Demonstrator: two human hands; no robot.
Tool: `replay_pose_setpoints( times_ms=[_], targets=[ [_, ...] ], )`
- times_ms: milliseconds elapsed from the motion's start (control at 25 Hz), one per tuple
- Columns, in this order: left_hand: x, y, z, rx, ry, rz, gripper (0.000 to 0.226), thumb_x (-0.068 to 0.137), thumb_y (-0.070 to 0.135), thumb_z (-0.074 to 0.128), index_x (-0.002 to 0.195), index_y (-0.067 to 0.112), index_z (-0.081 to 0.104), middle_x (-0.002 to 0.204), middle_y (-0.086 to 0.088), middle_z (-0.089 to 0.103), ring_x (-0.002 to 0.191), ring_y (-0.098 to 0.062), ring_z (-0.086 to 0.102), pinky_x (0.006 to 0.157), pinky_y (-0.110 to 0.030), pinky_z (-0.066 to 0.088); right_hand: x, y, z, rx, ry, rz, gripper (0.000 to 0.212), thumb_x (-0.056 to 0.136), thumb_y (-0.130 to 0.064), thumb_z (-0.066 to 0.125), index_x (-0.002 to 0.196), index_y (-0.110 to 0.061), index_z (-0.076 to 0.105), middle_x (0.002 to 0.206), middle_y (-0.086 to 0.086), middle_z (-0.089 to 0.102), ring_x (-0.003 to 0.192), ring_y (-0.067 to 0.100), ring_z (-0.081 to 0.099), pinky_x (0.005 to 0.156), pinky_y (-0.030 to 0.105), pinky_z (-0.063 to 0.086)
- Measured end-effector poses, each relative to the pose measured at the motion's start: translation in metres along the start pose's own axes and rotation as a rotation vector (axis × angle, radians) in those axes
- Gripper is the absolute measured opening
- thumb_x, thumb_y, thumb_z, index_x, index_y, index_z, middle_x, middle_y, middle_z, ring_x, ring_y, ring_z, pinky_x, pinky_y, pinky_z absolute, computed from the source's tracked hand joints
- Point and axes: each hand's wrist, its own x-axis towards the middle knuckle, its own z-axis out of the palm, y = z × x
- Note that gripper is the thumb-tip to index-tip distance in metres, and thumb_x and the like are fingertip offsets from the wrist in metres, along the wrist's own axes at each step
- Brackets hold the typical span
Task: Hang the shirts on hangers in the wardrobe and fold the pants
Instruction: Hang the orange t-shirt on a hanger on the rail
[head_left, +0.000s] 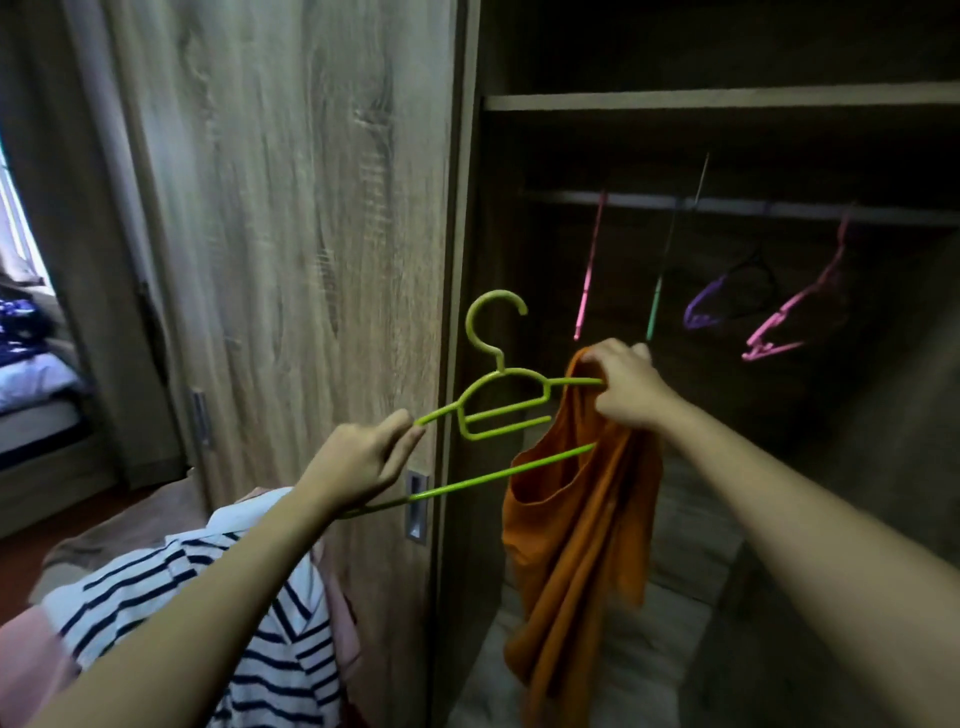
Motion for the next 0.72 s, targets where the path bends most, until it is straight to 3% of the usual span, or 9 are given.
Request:
replay_pose_setpoints(
  times_ms=[120, 200, 320, 400, 440, 520, 600, 640, 720],
  targets=[
    [0.008, 0.025, 0.023, -0.159, -0.017, 0.04, 0.032, 0.098, 0.05, 0.022, 0.084, 0.026, 0.039, 0.049, 0.004, 0.047, 0.04, -0.016, 0.053, 0.041, -0.024, 0.039, -0.004, -0.034, 0.0, -0.027, -0.056, -0.201, 0.053, 0.077, -0.003, 0.056, 0.128, -0.014, 0.049, 0.134, 0.004, 0.045, 0.119, 0.028, 0.037, 0.101, 0.041, 0.038],
    [0.009, 0.032, 0.033, -0.272, 0.006, 0.002, 0.033, 0.097, 0.053, 0.02, 0.084, 0.029, 0.039, 0.051, 0.014, 0.04, 0.044, -0.012, 0.051, 0.045, -0.015, 0.036, -0.007, -0.043, -0.004, -0.088, -0.017, -0.329, 0.038, 0.085, -0.023, 0.053, 0.122, -0.013, 0.052, 0.126, 0.004, 0.053, 0.113, 0.024, 0.044, 0.097, 0.04, 0.039],
    [0.008, 0.031, 0.038, -0.329, 0.086, -0.04, 0.035, 0.097, 0.054, 0.021, 0.082, 0.029, 0.04, 0.051, 0.015, 0.033, 0.045, -0.011, 0.048, 0.045, -0.013, 0.033, -0.012, -0.022, -0.008, -0.315, 0.246, -0.51, 0.043, 0.092, -0.054, 0.03, 0.108, -0.021, 0.054, 0.094, -0.001, 0.066, 0.085, 0.02, 0.062, 0.067, 0.031, 0.042],
    [0.01, 0.033, 0.038, -0.198, 0.117, -0.051, 0.037, 0.098, 0.054, 0.022, 0.086, 0.028, 0.045, 0.054, 0.014, 0.041, 0.043, -0.008, 0.049, 0.044, -0.01, 0.029, -0.015, -0.011, -0.01, -0.315, 0.326, -0.531, 0.048, 0.092, -0.056, 0.02, 0.096, -0.021, 0.054, 0.071, -0.002, 0.063, 0.061, 0.02, 0.063, 0.046, 0.019, 0.027],
    [0.014, 0.037, 0.039, -0.1, 0.138, -0.101, 0.037, 0.098, 0.053, 0.023, 0.093, 0.027, 0.049, 0.06, 0.011, 0.048, 0.05, -0.01, 0.055, 0.048, -0.012, 0.033, -0.014, -0.009, -0.01, -0.306, 0.336, -0.53, 0.049, 0.092, -0.055, 0.019, 0.092, -0.021, 0.054, 0.066, -0.003, 0.061, 0.056, 0.019, 0.061, 0.043, 0.017, 0.021],
    [0.018, 0.053, 0.042, 0.079, 0.233, -0.252, 0.033, 0.095, 0.046, 0.037, 0.11, 0.021, 0.052, 0.086, -0.002, 0.057, 0.079, -0.019, 0.057, 0.067, -0.032, 0.041, -0.012, -0.006, -0.008, -0.297, 0.351, -0.534, 0.045, 0.093, -0.054, 0.021, 0.09, -0.022, 0.053, 0.063, -0.004, 0.057, 0.054, 0.019, 0.06, 0.043, 0.016, 0.017],
    [0.011, 0.079, 0.051, 0.085, 0.332, -0.187, 0.032, 0.091, 0.037, 0.045, 0.113, 0.016, 0.052, 0.102, -0.01, 0.054, 0.091, -0.025, 0.049, 0.077, -0.04, 0.037, -0.01, -0.004, -0.009, -0.303, 0.39, -0.533, 0.04, 0.094, -0.052, 0.026, 0.09, -0.023, 0.053, 0.063, -0.006, 0.056, 0.054, 0.018, 0.06, 0.043, 0.015, 0.016],
    [0.003, 0.094, 0.06, 0.028, 0.315, -0.108, 0.031, 0.091, 0.035, 0.045, 0.112, 0.014, 0.054, 0.102, -0.011, 0.056, 0.09, -0.025, 0.05, 0.077, -0.04, 0.038, -0.01, -0.003, -0.011, -0.3, 0.418, -0.524, 0.038, 0.094, -0.051, 0.027, 0.089, -0.024, 0.053, 0.064, -0.005, 0.059, 0.054, 0.019, 0.061, 0.043, 0.015, 0.015],
    [-0.01, 0.118, 0.077, -0.151, 0.072, -0.103, 0.037, 0.092, 0.04, 0.043, 0.117, 0.015, 0.055, 0.107, -0.006, 0.06, 0.092, -0.024, 0.054, 0.08, -0.037, 0.044, -0.011, -0.003, -0.016, -0.279, 0.483, -0.512, 0.038, 0.094, -0.051, 0.029, 0.087, -0.023, 0.054, 0.064, -0.003, 0.063, 0.054, 0.02, 0.062, 0.043, 0.013, 0.014]
  ],
)
